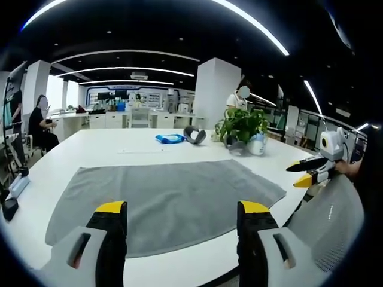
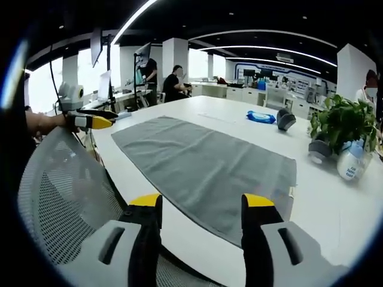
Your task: Fold the towel on the table until its edges align and the towel forms a compact rectangular stack.
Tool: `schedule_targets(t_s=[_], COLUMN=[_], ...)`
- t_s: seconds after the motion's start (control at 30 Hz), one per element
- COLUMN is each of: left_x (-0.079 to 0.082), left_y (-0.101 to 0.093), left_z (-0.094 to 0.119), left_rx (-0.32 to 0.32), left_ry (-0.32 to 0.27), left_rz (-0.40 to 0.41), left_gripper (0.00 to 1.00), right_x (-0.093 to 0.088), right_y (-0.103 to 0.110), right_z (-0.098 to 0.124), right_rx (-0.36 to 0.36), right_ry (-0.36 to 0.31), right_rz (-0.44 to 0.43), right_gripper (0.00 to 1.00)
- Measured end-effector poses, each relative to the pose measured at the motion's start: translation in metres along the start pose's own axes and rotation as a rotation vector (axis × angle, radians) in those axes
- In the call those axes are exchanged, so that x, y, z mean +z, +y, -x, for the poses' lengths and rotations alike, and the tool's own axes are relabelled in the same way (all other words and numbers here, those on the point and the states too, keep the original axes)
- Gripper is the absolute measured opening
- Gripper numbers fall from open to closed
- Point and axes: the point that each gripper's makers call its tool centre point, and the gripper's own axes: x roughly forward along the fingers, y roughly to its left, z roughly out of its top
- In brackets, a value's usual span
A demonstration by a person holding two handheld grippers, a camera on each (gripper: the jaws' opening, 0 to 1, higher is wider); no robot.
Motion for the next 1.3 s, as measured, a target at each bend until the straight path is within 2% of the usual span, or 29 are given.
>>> schedule_targets(t_s=[0.67,0.77,0.87,0.93,1.0,1.07,1.13,1.23,1.3], left_x=[-0.001,0.0,-0.003,-0.001,-0.001,0.002,0.004,0.016,0.025], left_y=[0.0,0.002,0.003,0.003,0.005,0.007,0.008,0.001,0.002], left_z=[0.0,0.0,0.0,0.0,0.0,0.001,0.002,0.002,0.001], left_rx=[-0.003,0.005,-0.003,-0.003,0.012,0.01,0.016,0.013,-0.004], left_ry=[0.009,0.002,0.011,0.007,0.017,0.001,0.003,0.027,0.021], left_rz=[0.002,0.006,-0.008,-0.025,0.015,0.037,0.039,-0.018,-0.032], left_gripper=[0.76,0.76,0.75,0.75,0.75,0.75,0.75,0.75,0.73], right_x=[-0.002,-0.002,0.0,0.002,0.003,0.006,0.007,0.009,0.011], right_y=[0.001,0.003,0.003,0.003,-0.003,-0.005,-0.012,-0.026,-0.032], right_z=[0.0,-0.001,-0.001,0.0,0.001,0.003,0.006,0.012,0.015], right_rx=[0.01,0.031,0.037,0.049,0.047,0.067,0.074,0.084,0.096], right_ry=[0.009,0.003,-0.003,-0.008,-0.015,-0.033,-0.031,-0.024,-0.037], right_rz=[0.0,-0.064,-0.075,-0.058,-0.085,-0.124,-0.103,-0.116,-0.15], right_gripper=[0.51,0.51,0.5,0.48,0.46,0.43,0.37,0.26,0.24])
